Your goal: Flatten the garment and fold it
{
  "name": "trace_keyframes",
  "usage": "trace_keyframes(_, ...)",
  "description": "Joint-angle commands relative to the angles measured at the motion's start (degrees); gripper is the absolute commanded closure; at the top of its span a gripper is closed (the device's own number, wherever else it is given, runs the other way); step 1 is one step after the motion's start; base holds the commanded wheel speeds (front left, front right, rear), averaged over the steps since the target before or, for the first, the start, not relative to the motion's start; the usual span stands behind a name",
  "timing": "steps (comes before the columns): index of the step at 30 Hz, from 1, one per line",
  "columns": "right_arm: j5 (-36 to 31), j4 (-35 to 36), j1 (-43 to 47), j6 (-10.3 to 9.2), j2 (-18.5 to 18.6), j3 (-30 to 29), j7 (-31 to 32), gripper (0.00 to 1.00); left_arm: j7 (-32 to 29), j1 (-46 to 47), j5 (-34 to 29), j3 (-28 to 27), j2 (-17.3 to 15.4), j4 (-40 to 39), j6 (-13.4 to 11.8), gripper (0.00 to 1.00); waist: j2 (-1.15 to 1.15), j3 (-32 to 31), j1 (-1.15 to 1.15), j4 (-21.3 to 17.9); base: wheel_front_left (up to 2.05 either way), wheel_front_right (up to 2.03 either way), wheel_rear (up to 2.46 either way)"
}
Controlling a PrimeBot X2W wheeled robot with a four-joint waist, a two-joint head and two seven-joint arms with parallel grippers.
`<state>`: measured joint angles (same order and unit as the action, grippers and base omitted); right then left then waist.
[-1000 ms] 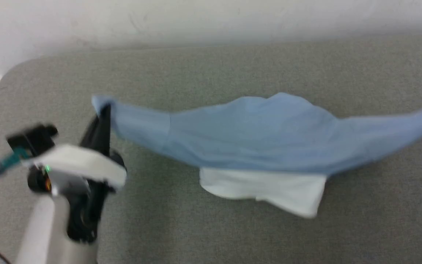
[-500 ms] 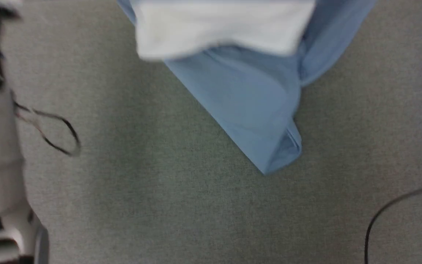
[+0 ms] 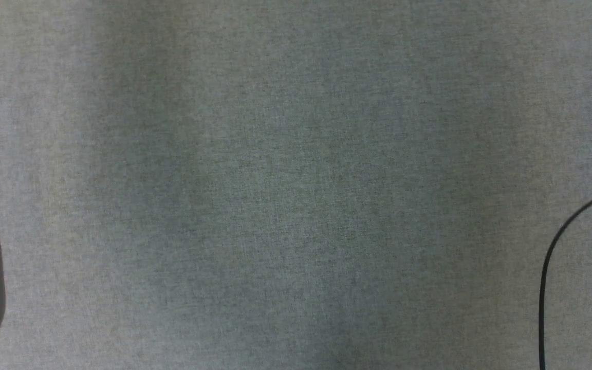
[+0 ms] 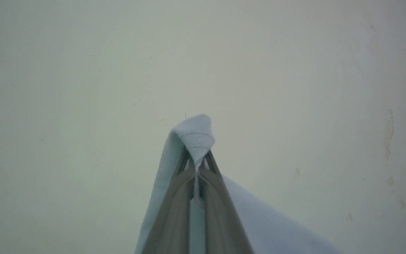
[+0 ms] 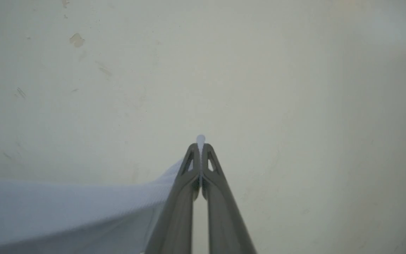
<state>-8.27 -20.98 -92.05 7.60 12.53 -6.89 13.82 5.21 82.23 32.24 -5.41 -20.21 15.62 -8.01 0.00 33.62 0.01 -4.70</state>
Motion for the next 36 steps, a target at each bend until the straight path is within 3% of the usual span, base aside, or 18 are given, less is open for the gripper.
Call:
trace_keyframes(1, -0.8, -1.2, -1.4, -0.11, -0.2, -0.9, -1.7, 1.0, 1.1, 1.2, 0.5, -0.3, -0.5, 1.1, 1.3, 1.0, 0.0, -0.1, -0.01, 0.1, 0.0, 0.0, 0.0)
trace_keyframes(10, -1.6, -8.2, 0.6, -0.11, 0.5, -3.0, -4.5, 1.0, 2.3, -3.6, 2.0, 0.2, -0.5, 8.8, 5.0, 1.0, 0.0, -1.0, -0.01, 1.0, 0.0, 0.0, 0.0)
trace_keyframes(12, 0.6, -12.0, 8.0, -0.11, 0.4, -2.9, -5.0, 1.0, 1.8, -10.6, 0.7, 3.0, -0.1, 12.9, 7.1, 1.0, 0.0, -3.0, -0.01, 1.4, 0.0, 0.0, 0.0)
trace_keyframes(18, 8.3, -12.7, 24.9, -0.11, 0.9, -0.4, -3.2, 1.0, -1.5, -26.7, -0.6, 7.2, 0.9, 14.2, 8.7, 1.0, 0.0, -9.0, -0.01, 2.0, 0.0, 0.0, 0.0)
trace_keyframes(24, 16.1, -1.3, 47.4, -0.11, 1.4, -0.7, 5.3, 1.0, -6.3, -47.5, 1.6, 8.4, 2.5, 5.9, 8.0, 1.0, 0.0, -16.1, -0.01, 2.7, 0.0, 0.0, 0.0)
trace_keyframes(27, 17.7, 8.2, 59.6, -0.11, 0.9, -3.2, 10.6, 1.0, -9.4, -58.0, 2.9, 8.6, 3.7, -0.3, 5.8, 1.0, 0.0, -18.8, -0.01, 3.0, 0.0, 0.0, 0.0)
trace_keyframes(32, 17.7, 23.0, 77.2, -0.11, -4.4, -8.7, 17.5, 1.0, -13.8, -73.0, 5.9, 7.8, 5.8, -9.4, 2.0, 1.0, 0.0, -22.0, -0.01, 3.4, 0.0, 0.0, 0.0)
trace_keyframes(36, 16.0, 30.6, 87.5, -0.11, -8.4, -13.1, 22.0, 1.0, -16.4, -82.1, 5.9, 7.7, 6.3, -14.6, -1.5, 1.0, 0.0, -23.5, -0.01, 3.5, 0.0, 0.0, 0.0)
